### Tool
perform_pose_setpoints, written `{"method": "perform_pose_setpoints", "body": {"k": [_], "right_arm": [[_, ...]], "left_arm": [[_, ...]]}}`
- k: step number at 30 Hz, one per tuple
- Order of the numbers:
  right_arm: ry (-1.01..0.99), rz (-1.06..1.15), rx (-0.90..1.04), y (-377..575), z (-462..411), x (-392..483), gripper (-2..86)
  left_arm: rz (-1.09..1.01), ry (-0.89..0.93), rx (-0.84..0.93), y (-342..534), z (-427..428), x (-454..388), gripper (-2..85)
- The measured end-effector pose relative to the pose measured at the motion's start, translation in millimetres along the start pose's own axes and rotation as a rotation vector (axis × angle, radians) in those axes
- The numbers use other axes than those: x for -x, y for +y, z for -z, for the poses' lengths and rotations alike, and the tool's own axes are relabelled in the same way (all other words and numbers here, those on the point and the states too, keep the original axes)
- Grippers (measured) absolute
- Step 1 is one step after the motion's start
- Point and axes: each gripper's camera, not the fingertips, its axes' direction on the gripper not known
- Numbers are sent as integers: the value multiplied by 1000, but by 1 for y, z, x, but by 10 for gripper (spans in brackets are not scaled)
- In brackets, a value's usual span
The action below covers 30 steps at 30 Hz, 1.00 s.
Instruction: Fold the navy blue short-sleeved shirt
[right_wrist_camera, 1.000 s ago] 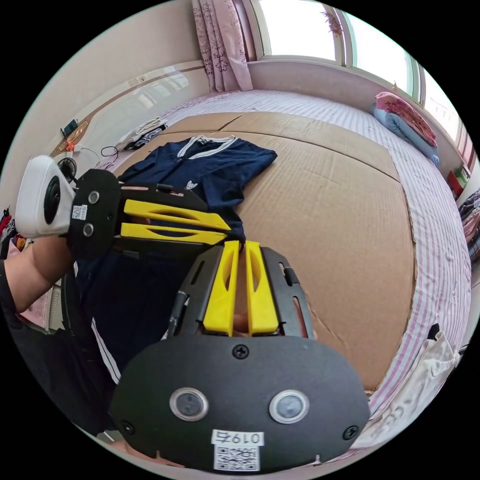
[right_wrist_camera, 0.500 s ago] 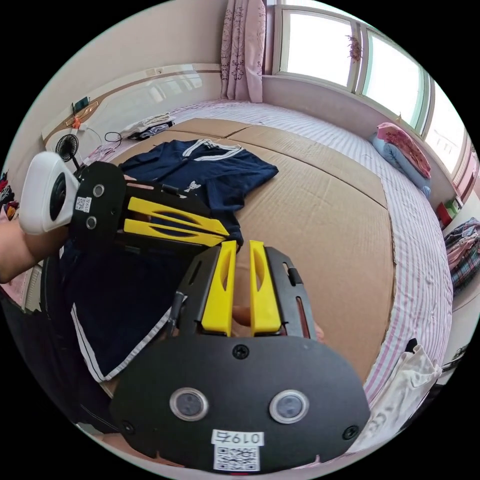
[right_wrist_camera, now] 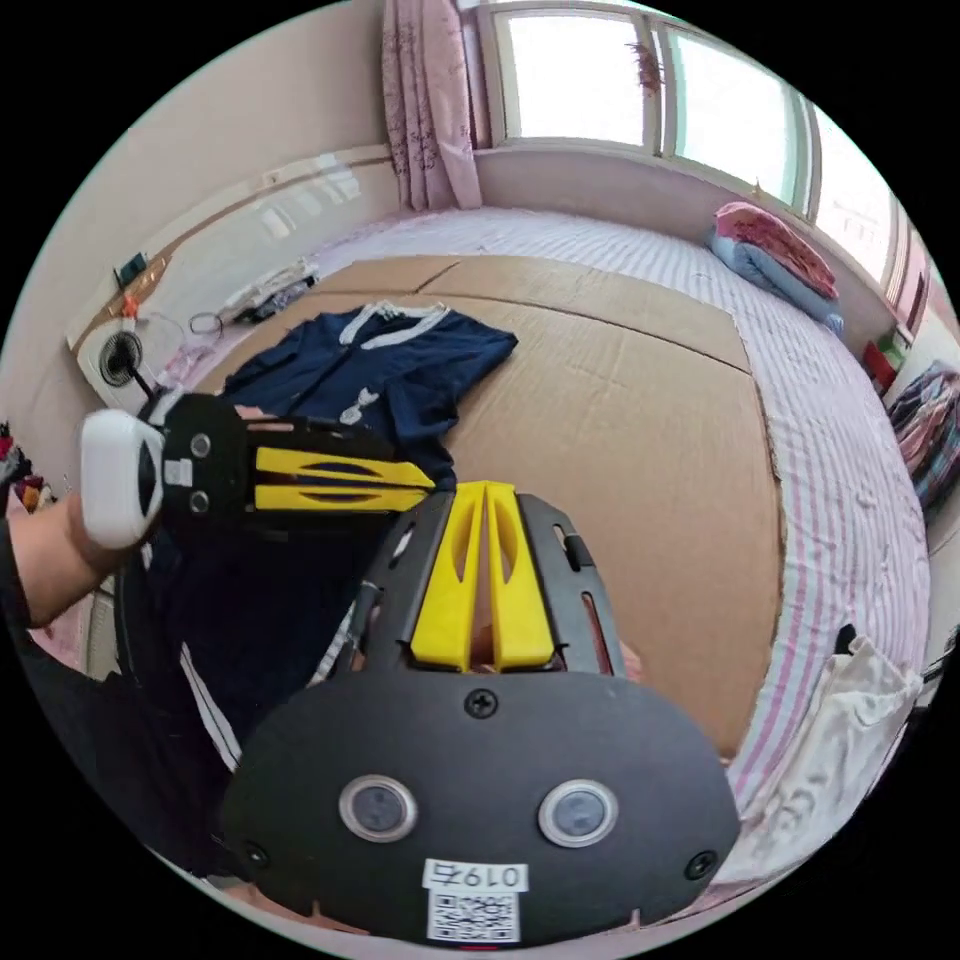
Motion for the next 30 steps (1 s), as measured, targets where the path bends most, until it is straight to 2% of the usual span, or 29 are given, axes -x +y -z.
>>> {"method": "perform_pose_setpoints", "body": {"k": [2,3,6,8,17,19,21,22,24,30], "right_arm": [[-177,-110,-84,1,4,-20,29],[-194,-126,-84,1,2,-23,35],[-139,-155,-13,-2,-14,-24,67],[-185,-171,-2,-4,-21,-25,72],[-182,-164,37,-6,-32,-33,39],[-175,-157,39,-6,-32,-34,36],[-154,-142,41,-8,-33,-32,35],[-138,-131,43,-9,-33,-30,35],[-118,-116,45,-10,-34,-29,35],[-142,-129,44,-11,-37,-39,36]], "left_arm": [[-1,-4,-2,-4,0,6,7],[-4,-14,-2,-6,-1,8,7],[-13,-43,-1,-14,-2,16,7],[-10,-48,-3,-19,-3,23,7],[-56,-47,11,-38,1,80,7],[46,3,-17,-37,8,117,8],[322,66,-20,-38,5,186,8],[389,82,5,-40,-1,204,9],[563,161,147,-55,-33,262,11],[724,345,471,-122,-130,338,20]]}}
